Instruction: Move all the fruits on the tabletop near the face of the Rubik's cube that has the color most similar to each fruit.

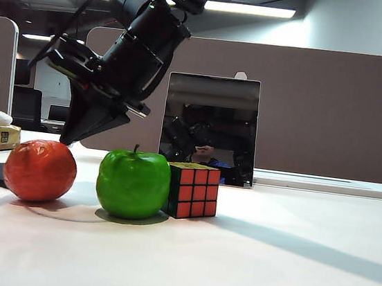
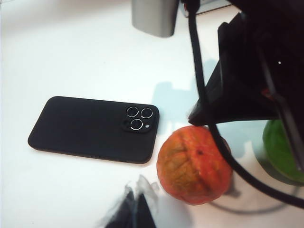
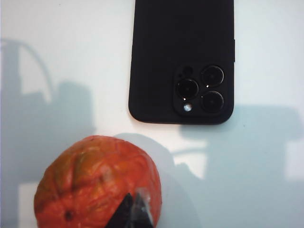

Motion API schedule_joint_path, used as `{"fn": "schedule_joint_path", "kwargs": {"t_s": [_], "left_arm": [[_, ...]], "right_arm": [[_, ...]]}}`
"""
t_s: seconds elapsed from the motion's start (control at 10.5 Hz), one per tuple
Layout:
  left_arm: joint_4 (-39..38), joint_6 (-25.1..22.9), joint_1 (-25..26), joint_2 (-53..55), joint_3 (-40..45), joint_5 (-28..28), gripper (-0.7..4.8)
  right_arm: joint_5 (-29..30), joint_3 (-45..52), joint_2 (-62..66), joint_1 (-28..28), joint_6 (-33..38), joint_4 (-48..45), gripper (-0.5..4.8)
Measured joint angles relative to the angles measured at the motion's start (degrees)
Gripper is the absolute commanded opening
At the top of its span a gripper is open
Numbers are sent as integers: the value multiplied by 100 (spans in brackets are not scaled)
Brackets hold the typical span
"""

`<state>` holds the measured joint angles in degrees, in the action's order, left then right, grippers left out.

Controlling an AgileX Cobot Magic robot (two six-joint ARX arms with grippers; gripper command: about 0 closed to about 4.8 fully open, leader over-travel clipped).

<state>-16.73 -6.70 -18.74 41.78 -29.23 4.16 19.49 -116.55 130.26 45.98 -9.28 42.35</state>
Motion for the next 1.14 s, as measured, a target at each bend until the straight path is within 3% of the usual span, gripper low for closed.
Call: {"fn": "schedule_joint_path", "kwargs": {"t_s": [0.19, 0.38, 0.47, 0.76, 1.14], "left_arm": [[-260, 0, 409, -514, 4, -7, -5], [-579, 2, 1165, -1191, 4, -774, -5], [-1123, 2, 2098, -1917, 4, -2186, -5], [-1696, 4, 2013, -1991, 4, -3226, -5], [-1825, 7, 2002, -2179, 7, -3486, -5]], "right_arm": [[0, -35, -2, 31, -4, 2, -1], [-17, -42, -22, 136, -4, -273, -1], [-22, -46, -22, 188, -2, -743, -1], [-155, -55, -22, 157, 282, -1213, -1], [-70, -55, 313, 168, 916, -1473, -1]]}}
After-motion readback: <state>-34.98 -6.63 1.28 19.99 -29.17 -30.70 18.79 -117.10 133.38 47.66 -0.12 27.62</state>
